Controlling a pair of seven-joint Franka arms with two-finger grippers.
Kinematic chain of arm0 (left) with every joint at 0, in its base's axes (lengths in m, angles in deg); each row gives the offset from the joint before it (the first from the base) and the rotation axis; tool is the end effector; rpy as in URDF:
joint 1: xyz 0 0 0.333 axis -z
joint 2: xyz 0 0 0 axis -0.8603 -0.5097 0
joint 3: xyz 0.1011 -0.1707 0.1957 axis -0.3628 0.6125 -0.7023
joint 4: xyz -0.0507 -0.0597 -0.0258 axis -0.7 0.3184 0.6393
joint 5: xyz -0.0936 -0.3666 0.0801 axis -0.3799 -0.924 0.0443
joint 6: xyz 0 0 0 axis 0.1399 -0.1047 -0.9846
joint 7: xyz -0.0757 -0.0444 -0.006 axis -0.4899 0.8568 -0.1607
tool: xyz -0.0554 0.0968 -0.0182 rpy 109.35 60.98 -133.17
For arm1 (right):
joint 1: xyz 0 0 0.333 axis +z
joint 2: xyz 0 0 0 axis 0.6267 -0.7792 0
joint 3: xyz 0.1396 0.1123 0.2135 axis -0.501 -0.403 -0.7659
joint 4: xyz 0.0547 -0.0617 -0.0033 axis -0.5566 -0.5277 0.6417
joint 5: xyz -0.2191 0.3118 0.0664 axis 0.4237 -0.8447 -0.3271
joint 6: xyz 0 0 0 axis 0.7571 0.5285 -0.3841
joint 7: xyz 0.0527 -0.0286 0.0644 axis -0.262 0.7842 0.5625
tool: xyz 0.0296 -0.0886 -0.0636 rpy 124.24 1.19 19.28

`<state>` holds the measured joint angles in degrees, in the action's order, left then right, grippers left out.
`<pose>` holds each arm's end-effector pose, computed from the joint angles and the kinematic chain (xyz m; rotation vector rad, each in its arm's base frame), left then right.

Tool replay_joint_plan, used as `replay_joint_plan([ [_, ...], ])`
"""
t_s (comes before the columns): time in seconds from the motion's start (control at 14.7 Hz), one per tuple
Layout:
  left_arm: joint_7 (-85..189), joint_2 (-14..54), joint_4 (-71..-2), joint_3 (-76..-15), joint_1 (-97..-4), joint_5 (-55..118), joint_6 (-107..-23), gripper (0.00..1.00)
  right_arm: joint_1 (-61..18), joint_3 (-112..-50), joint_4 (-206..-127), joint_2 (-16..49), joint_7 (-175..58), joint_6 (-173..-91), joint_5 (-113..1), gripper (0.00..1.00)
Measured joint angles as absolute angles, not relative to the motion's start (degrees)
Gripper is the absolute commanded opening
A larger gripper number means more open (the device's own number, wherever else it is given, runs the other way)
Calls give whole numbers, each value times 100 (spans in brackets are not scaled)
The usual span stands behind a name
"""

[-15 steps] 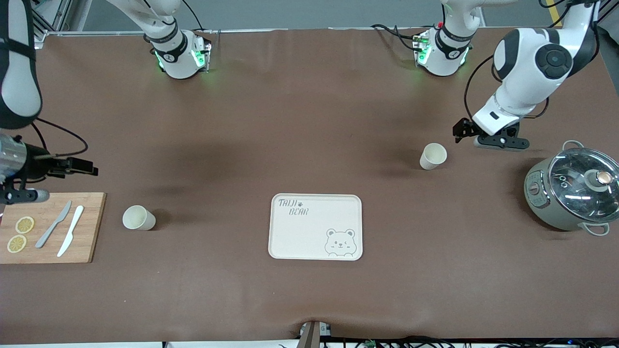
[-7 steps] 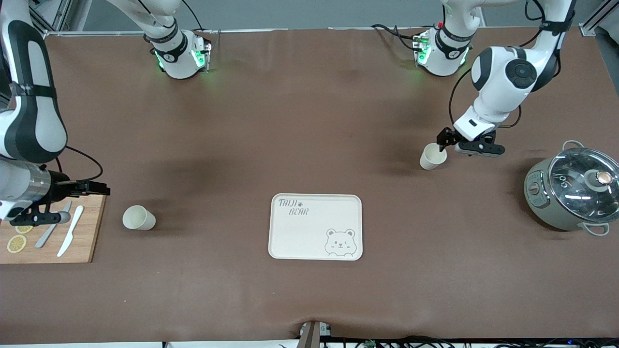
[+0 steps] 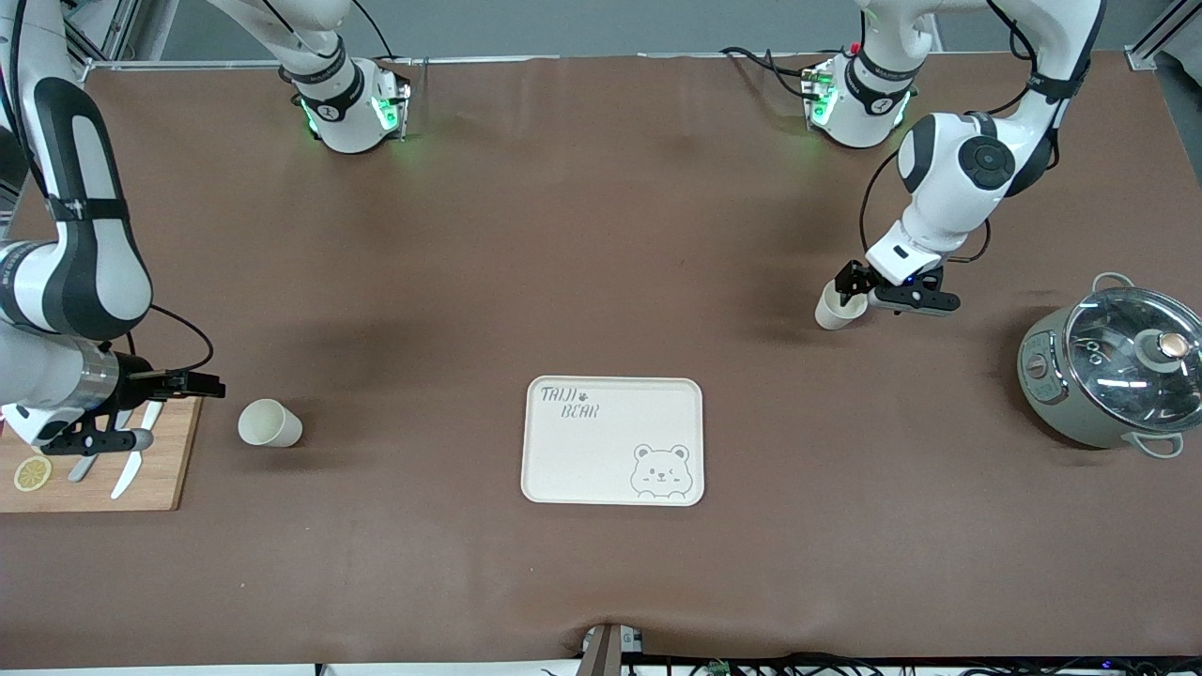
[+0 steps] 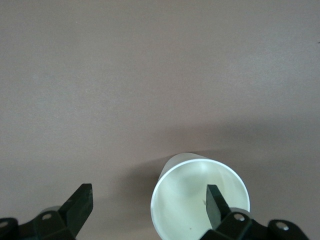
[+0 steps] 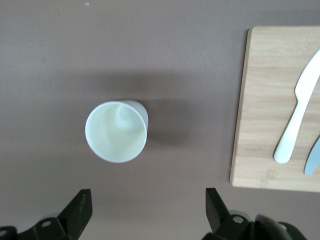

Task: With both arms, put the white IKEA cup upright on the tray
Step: 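Close the left gripper on its cup while the right gripper grips the other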

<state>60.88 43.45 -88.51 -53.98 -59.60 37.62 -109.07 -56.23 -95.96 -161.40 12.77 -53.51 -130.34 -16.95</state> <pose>0.4336 -0.0723 0.2100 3.0892 -0.2568 0.2192 0.6329 -0.0990 0.3000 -3.0692 -0.0649 0.1726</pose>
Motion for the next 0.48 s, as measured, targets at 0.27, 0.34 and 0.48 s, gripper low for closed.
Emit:
replay_joint_plan([
  [0.27,6088,4213,-8878,-5398,-5964,3762,-11075,100,-5698,-9571,-16140,1133,-5441,-13324,-1696,100],
  [0.34,6088,4149,-8886,-5398,-5965,3762,-11156,100,-5778,-9568,-16140,1098,-5528,-13344,-1696,100],
  [0.48,6088,4003,-8900,-5398,-5965,3762,-11346,100,-5920,-9566,-16140,1059,-5613,-13357,-1696,100],
])
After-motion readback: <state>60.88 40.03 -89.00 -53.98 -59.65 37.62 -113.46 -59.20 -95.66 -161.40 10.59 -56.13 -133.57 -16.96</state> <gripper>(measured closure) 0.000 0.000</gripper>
